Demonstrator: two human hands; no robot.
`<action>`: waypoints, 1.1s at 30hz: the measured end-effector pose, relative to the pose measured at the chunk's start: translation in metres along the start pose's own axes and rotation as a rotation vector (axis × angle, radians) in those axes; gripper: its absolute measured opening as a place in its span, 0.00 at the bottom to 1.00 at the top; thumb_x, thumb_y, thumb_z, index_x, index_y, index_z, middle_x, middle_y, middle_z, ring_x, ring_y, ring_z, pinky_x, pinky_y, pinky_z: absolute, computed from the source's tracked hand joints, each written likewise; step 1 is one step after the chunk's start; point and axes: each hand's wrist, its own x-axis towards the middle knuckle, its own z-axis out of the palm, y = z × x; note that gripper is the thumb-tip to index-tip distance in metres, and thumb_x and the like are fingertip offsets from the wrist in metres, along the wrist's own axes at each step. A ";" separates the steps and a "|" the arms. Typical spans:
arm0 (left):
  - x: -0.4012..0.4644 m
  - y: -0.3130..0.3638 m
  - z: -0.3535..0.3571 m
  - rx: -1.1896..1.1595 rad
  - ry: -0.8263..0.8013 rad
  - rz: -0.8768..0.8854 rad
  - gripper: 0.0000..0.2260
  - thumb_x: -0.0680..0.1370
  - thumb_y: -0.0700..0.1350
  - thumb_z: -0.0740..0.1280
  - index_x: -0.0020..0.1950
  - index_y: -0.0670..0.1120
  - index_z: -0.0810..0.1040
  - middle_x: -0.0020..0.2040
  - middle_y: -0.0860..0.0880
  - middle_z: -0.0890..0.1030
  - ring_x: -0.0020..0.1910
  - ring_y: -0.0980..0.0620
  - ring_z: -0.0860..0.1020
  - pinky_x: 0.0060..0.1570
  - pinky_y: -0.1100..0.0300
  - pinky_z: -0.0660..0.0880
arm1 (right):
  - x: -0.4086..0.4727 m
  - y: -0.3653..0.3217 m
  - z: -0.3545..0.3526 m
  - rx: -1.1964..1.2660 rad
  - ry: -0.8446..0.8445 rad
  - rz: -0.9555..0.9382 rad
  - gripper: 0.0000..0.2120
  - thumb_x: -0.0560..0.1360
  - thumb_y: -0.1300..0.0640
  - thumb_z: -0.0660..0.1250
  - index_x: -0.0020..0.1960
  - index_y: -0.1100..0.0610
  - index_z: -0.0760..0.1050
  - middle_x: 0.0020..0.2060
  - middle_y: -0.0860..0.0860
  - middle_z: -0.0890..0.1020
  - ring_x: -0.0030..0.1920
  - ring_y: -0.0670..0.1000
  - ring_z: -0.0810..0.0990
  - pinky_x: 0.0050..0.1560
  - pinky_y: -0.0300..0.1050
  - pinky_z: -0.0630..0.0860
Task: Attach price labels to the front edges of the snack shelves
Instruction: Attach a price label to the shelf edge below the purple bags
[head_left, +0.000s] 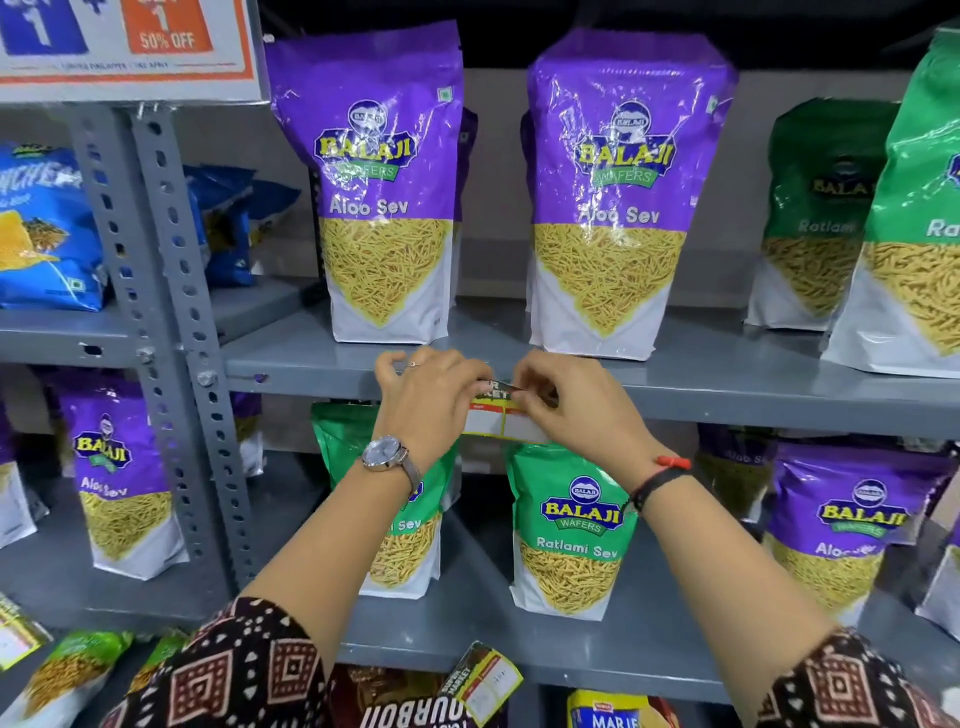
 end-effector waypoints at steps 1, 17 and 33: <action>0.001 0.000 0.000 0.001 -0.020 -0.005 0.08 0.72 0.47 0.62 0.38 0.48 0.80 0.32 0.48 0.80 0.37 0.44 0.77 0.41 0.52 0.54 | 0.000 -0.001 0.001 -0.043 0.002 0.000 0.02 0.70 0.60 0.68 0.42 0.56 0.75 0.38 0.55 0.82 0.41 0.57 0.78 0.39 0.47 0.71; 0.003 0.001 0.005 -0.144 0.011 -0.190 0.07 0.68 0.40 0.74 0.35 0.47 0.77 0.33 0.52 0.75 0.38 0.48 0.72 0.36 0.57 0.50 | 0.006 -0.004 0.012 -0.033 0.121 0.105 0.04 0.69 0.59 0.70 0.39 0.57 0.75 0.36 0.55 0.80 0.43 0.57 0.75 0.40 0.49 0.70; 0.001 -0.013 0.021 -0.283 0.062 -0.169 0.05 0.69 0.44 0.71 0.40 0.44 0.78 0.41 0.44 0.81 0.43 0.44 0.77 0.41 0.61 0.53 | 0.016 -0.004 0.008 0.007 0.091 0.192 0.05 0.69 0.54 0.71 0.43 0.53 0.77 0.48 0.51 0.80 0.49 0.53 0.76 0.42 0.42 0.65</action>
